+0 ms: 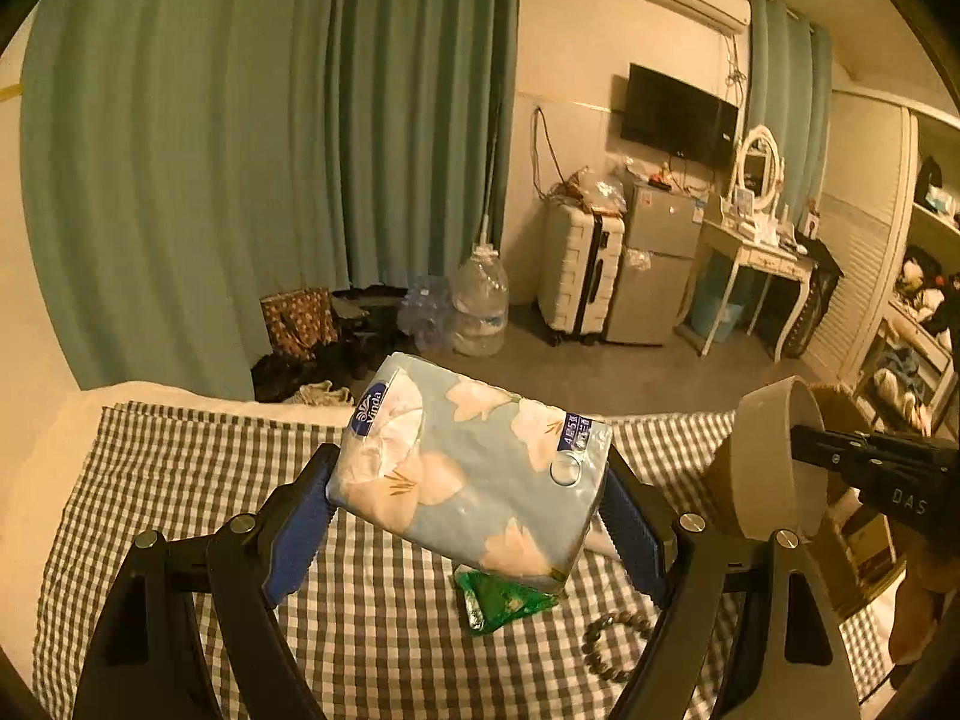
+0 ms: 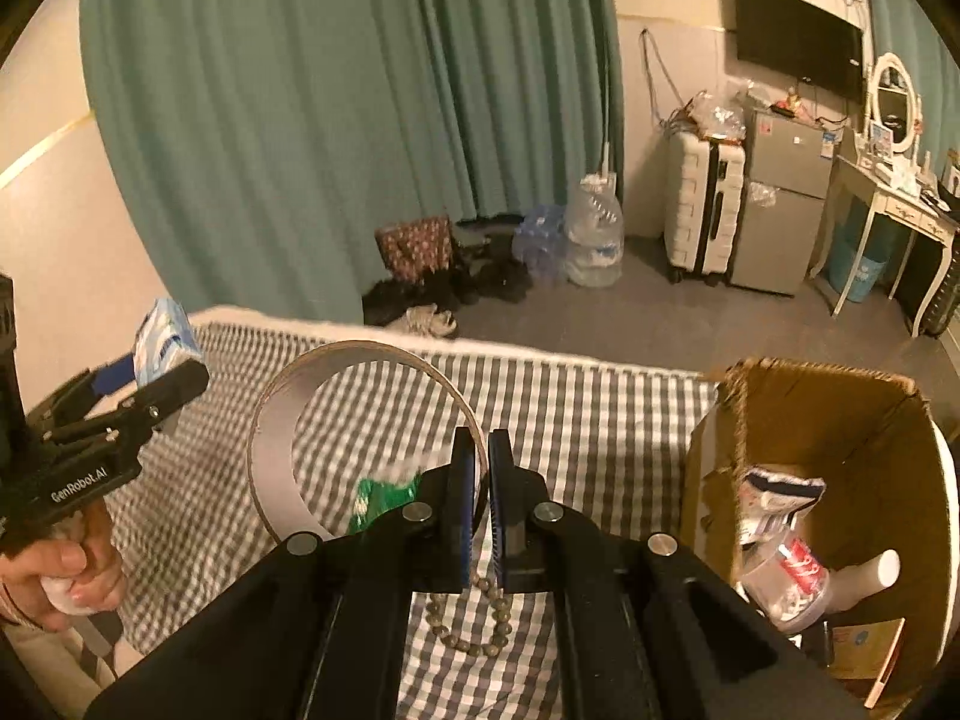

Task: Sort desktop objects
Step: 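Lift the tissue pack and tape roll and carry them over the cardboard box, then open both tools to drop the tissue pack and tape roll into the box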

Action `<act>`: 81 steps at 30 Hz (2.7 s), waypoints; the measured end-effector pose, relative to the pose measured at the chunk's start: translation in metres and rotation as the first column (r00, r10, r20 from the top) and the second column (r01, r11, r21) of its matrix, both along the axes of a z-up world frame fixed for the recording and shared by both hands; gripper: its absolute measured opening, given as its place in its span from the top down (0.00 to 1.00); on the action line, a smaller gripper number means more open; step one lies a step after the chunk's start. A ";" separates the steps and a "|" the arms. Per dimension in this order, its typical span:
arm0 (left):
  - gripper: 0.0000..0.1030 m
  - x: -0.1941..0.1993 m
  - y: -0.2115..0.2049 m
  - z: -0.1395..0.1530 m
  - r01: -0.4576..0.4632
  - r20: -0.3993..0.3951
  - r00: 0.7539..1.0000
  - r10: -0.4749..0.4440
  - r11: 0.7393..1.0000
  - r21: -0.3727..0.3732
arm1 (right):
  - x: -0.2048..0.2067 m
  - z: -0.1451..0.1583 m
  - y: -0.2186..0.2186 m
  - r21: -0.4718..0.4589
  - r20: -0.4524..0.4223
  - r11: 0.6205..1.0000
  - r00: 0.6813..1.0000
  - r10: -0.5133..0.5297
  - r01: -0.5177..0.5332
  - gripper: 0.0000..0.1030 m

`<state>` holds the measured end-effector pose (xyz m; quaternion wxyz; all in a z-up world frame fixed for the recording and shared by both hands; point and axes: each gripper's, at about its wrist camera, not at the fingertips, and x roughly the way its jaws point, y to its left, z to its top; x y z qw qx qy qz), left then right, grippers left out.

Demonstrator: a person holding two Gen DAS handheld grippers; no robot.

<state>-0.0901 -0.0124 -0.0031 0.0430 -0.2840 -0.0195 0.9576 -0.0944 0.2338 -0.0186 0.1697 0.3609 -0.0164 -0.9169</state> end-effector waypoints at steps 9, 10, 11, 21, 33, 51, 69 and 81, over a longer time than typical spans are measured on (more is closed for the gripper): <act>0.18 0.008 0.006 0.041 -0.043 -0.068 0.997 0.043 0.999 0.005 | 0.020 0.037 0.014 -0.008 -0.099 1.000 0.995 -0.026 0.025 0.96; 0.18 0.008 0.009 0.043 -0.045 -0.072 0.996 0.045 0.999 0.001 | 0.020 0.038 0.016 -0.001 -0.100 1.000 0.995 -0.029 0.029 0.96; 0.18 0.009 0.012 0.043 -0.043 -0.072 0.996 0.043 0.999 0.001 | 0.022 0.038 0.018 0.000 -0.101 1.000 0.994 -0.030 0.030 0.96; 0.18 0.013 0.064 0.046 0.076 -0.038 0.997 -0.074 0.996 0.039 | 0.035 0.039 0.059 0.043 -0.118 0.997 0.991 -0.064 0.070 0.96; 0.18 0.016 0.172 0.046 0.299 -0.060 0.952 -0.299 0.954 -0.003 | 0.050 0.045 0.151 0.059 -0.093 0.972 0.971 -0.220 0.226 0.96; 0.18 -0.022 0.294 -0.008 0.494 0.003 0.870 -0.494 0.870 0.013 | 0.038 0.004 0.255 0.109 0.002 0.883 0.888 -0.460 0.457 0.95; 0.18 -0.055 0.363 -0.057 0.601 0.176 0.792 -0.584 0.798 -0.056 | 0.021 -0.034 0.274 0.171 0.104 0.847 0.845 -0.524 0.504 0.91; 0.02 -0.058 0.346 -0.034 0.558 0.200 0.815 -0.544 0.830 -0.015 | 0.031 -0.018 0.257 0.162 0.108 0.871 0.869 -0.482 0.463 0.51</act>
